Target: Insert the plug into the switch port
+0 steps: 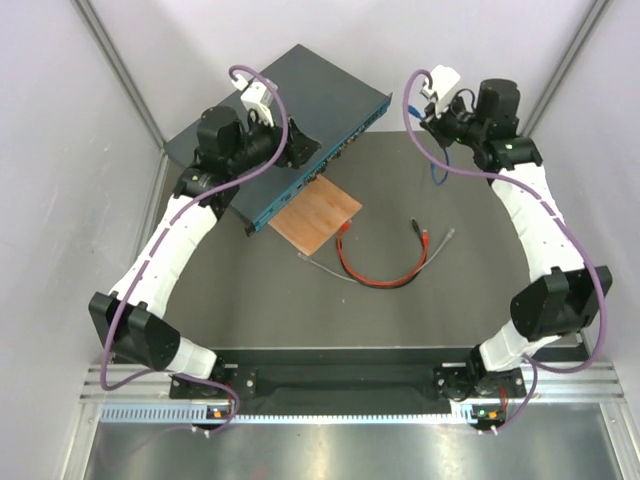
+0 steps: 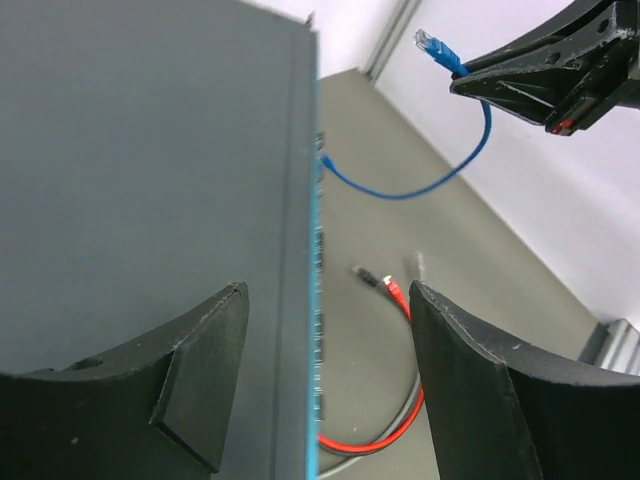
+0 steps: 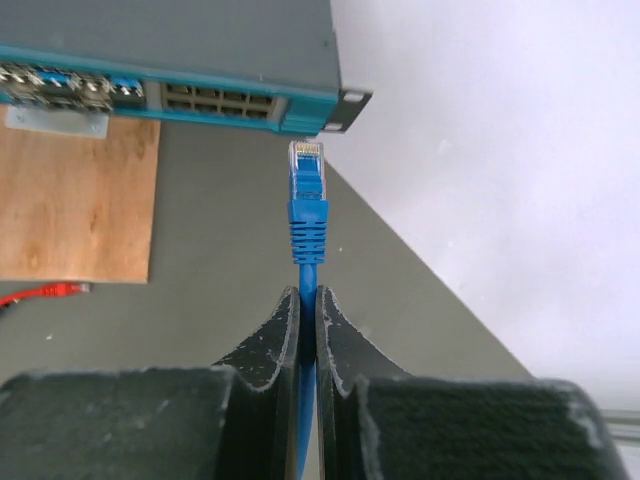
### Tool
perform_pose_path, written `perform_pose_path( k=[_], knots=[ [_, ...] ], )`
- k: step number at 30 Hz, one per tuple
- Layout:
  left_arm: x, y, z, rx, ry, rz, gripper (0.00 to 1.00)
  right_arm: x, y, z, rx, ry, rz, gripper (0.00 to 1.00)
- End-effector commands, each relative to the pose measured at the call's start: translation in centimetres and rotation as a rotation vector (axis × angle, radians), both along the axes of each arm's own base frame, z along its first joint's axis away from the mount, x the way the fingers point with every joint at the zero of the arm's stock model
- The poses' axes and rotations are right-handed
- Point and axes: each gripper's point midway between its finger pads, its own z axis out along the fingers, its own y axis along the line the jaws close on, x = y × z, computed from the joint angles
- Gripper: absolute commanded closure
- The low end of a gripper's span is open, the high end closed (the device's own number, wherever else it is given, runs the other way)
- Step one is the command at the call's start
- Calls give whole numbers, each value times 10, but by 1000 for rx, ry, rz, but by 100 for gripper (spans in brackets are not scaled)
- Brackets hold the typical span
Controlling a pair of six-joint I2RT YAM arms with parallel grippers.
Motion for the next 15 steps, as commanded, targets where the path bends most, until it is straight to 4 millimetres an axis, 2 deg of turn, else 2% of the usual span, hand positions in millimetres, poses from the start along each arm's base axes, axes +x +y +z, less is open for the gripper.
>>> perform_pose_path(
  k=[1, 3, 5, 6, 7, 15],
  knots=[
    [14, 12, 11, 23, -35, 69, 29, 18, -1, -6, -25, -38, 5, 100],
    [18, 13, 7, 34, -21, 75, 29, 25, 9, -27, -31, 6, 21, 100],
    [21, 14, 3, 40, -9, 80, 28, 29, 17, -33, -23, 31, 34, 100],
    [22, 13, 0, 42, -3, 76, 28, 34, 22, -44, -5, 71, 39, 100],
    [23, 13, -1, 44, -3, 79, 30, 35, 26, -40, 3, 73, 45, 100],
    [29, 23, -19, 113, 9, 123, 30, 46, 40, -57, -19, 109, 26, 100]
  ],
)
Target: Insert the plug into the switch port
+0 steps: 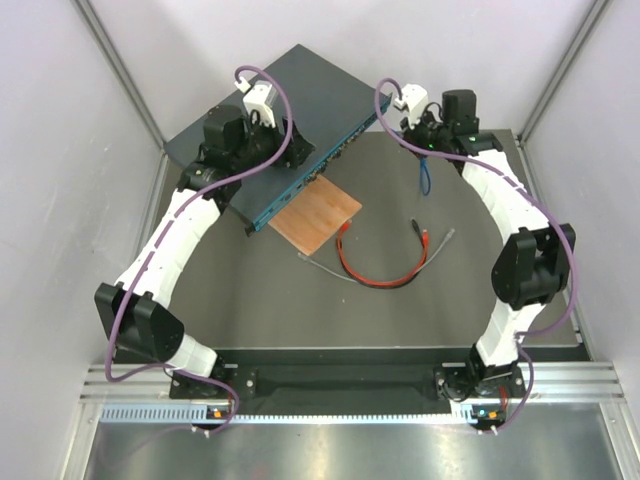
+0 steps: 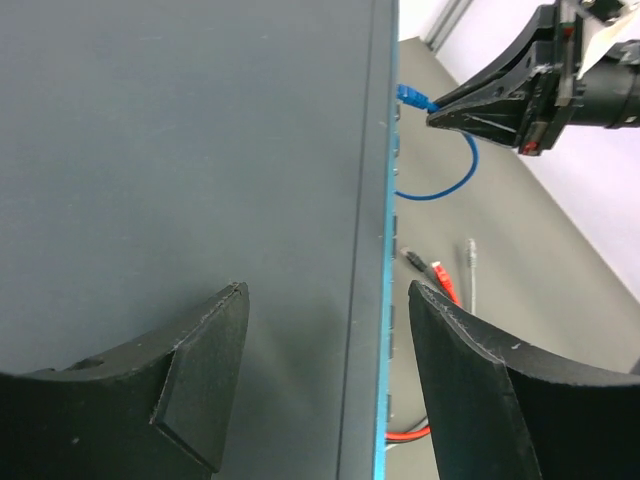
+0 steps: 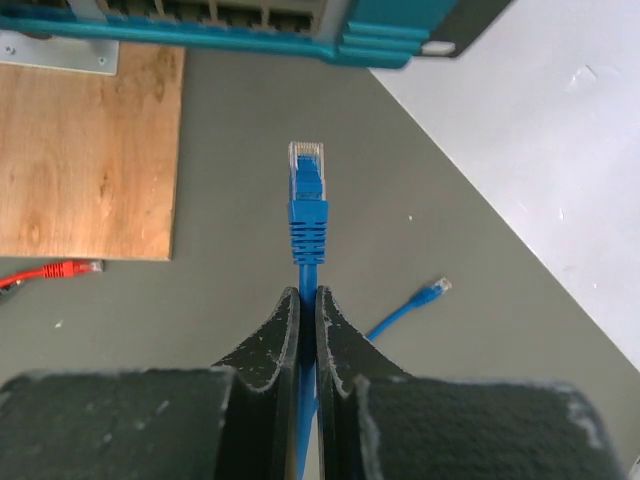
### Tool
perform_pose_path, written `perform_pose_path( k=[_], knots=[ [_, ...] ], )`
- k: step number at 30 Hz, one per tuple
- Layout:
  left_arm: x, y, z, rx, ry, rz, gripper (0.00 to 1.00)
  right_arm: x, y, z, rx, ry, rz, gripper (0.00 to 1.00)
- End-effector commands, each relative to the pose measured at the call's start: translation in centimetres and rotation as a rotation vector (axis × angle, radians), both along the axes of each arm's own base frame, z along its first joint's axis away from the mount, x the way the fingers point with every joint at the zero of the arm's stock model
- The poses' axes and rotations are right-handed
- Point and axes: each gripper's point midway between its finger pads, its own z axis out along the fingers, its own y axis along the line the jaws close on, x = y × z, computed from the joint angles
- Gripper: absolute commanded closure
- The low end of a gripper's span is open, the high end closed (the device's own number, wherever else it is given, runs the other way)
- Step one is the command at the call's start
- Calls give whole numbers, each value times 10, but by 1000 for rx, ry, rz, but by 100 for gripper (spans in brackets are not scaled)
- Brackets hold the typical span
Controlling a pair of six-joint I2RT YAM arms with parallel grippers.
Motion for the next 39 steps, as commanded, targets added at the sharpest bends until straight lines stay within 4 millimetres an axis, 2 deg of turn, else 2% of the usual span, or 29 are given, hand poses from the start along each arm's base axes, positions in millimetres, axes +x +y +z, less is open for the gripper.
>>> perform_pose_path(
  k=[1, 11, 18, 20, 22, 23, 28, 33, 39],
  knots=[
    [7, 8, 9, 33, -47, 30, 30, 6, 15, 48, 16, -114, 2, 100],
    [13, 10, -9, 80, -13, 42, 31, 7, 12, 54, -42, -90, -43, 100],
    [15, 12, -6, 90, -30, 44, 30, 1, 11, 71, -54, -85, -47, 100],
    [16, 12, -5, 92, -34, 48, 30, -3, 12, 65, -61, -48, -43, 100],
    [16, 12, -4, 91, -39, 50, 31, -3, 14, 66, -55, -37, -40, 100],
    [17, 12, -4, 91, -39, 51, 30, -3, 13, 59, -65, -11, -47, 100],
    [18, 13, 0, 85, -48, 59, 30, -1, 18, 64, -37, 0, -67, 100],
    [19, 15, 1, 87, -51, 64, 30, 2, 23, 52, -45, 37, -78, 100],
    [19, 17, 3, 86, -55, 71, 30, 1, 33, 65, -14, 17, -84, 100]
  ],
)
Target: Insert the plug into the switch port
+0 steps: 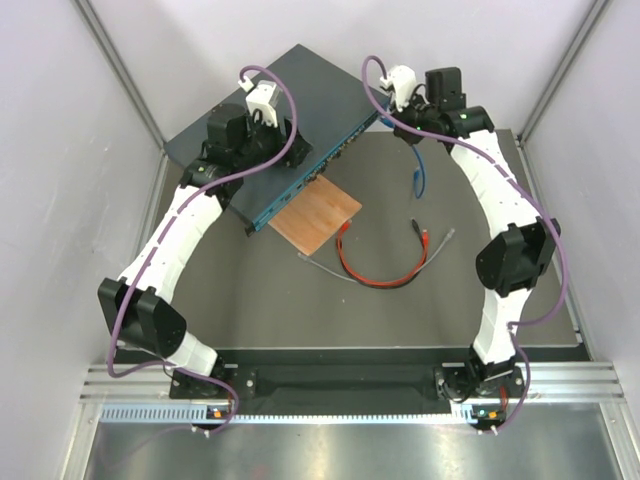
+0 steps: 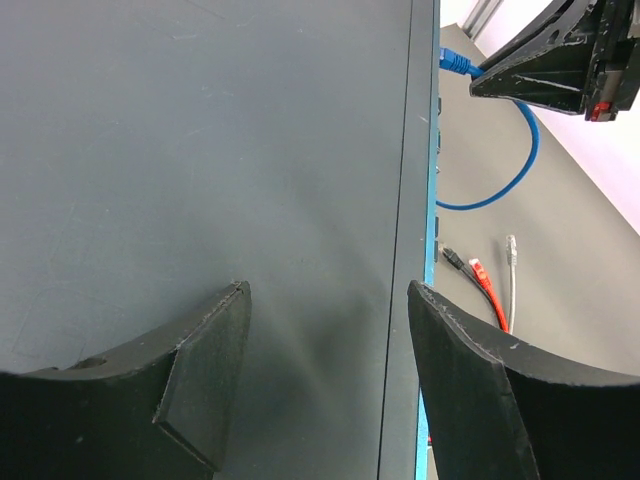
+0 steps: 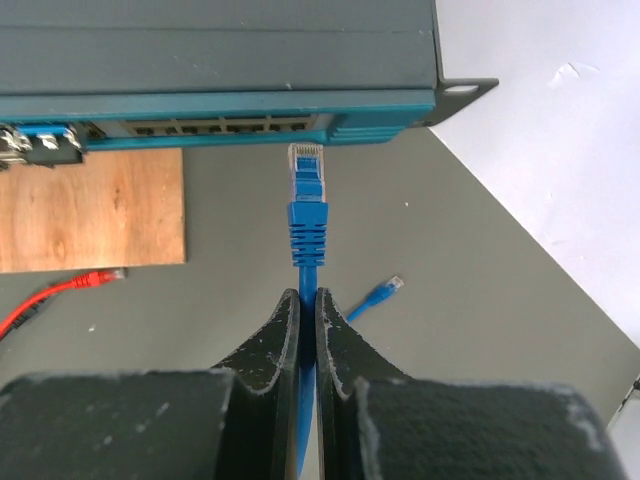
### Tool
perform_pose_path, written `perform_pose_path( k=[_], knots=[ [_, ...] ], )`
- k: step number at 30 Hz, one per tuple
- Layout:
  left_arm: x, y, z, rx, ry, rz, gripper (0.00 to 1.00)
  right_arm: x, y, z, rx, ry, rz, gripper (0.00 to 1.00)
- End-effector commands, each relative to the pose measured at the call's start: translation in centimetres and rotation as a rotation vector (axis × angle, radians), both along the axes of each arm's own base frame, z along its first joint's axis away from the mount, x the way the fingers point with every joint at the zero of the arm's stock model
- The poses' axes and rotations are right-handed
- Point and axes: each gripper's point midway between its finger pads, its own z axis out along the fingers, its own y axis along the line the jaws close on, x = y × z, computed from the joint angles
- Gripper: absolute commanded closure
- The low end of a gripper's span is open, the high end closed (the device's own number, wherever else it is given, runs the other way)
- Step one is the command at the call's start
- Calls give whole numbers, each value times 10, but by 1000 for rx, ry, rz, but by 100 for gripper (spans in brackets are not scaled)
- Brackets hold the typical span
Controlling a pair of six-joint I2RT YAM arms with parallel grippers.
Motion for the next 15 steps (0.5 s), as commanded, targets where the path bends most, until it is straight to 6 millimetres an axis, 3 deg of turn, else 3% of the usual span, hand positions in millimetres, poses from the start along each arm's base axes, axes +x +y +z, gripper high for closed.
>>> perform_pose_path(
  k=[1, 15],
  knots=[
    [6, 8, 13, 5, -37, 32, 30, -3, 14, 33, 36, -62, 1, 100],
    [7, 11, 11, -5, -26, 40, 30, 0, 16, 35, -1, -89, -22, 100]
  ],
)
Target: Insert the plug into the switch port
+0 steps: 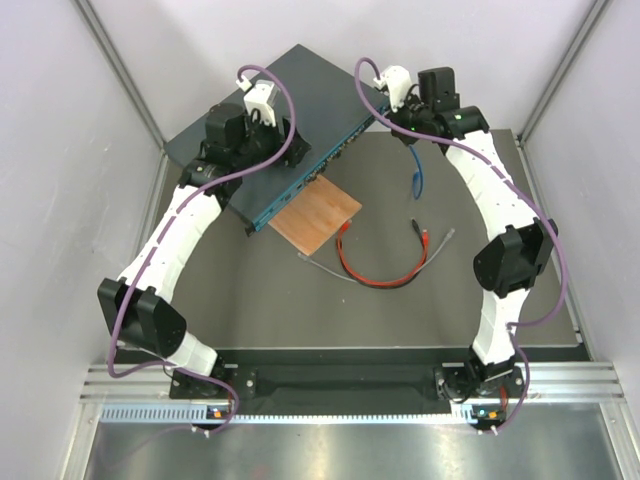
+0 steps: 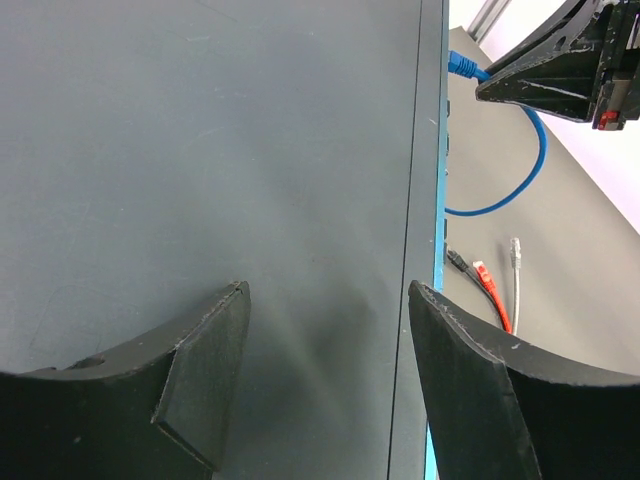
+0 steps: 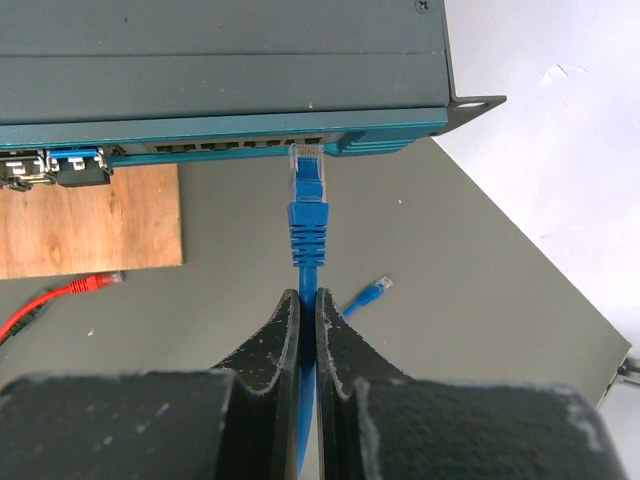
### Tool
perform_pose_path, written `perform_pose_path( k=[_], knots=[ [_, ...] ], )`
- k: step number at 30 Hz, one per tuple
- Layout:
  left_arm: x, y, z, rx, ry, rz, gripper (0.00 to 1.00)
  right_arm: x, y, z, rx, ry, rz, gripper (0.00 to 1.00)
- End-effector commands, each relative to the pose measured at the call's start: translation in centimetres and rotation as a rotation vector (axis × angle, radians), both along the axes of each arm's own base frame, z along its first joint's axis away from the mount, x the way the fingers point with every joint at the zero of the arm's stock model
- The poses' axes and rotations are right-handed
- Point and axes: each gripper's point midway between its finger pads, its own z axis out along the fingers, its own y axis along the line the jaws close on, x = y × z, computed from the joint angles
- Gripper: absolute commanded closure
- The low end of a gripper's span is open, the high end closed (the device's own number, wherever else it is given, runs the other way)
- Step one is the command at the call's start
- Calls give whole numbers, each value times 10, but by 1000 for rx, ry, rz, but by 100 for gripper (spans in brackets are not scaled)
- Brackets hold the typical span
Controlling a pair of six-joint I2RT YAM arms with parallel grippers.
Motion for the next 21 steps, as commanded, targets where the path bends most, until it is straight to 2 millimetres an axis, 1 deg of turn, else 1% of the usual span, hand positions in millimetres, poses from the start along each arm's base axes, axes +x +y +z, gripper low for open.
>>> perform_pose_path(
  k=[1, 3, 12, 16, 21],
  knots=[
    [5, 7, 10, -4, -25, 30, 30, 2, 9, 32, 29, -81, 10, 100],
    [5, 7, 9, -4, -22, 29, 30, 0, 13, 34, 35, -84, 20, 100],
    [5, 6, 5, -9, -9, 29, 30, -5, 18, 46, 53, -105, 33, 100],
    [5, 8, 4, -9, -9, 32, 30, -7, 17, 56, 60, -126, 32, 100],
    [5, 6, 2, -12, -3, 24, 30, -10, 16, 62, 65, -138, 31, 100]
  ],
)
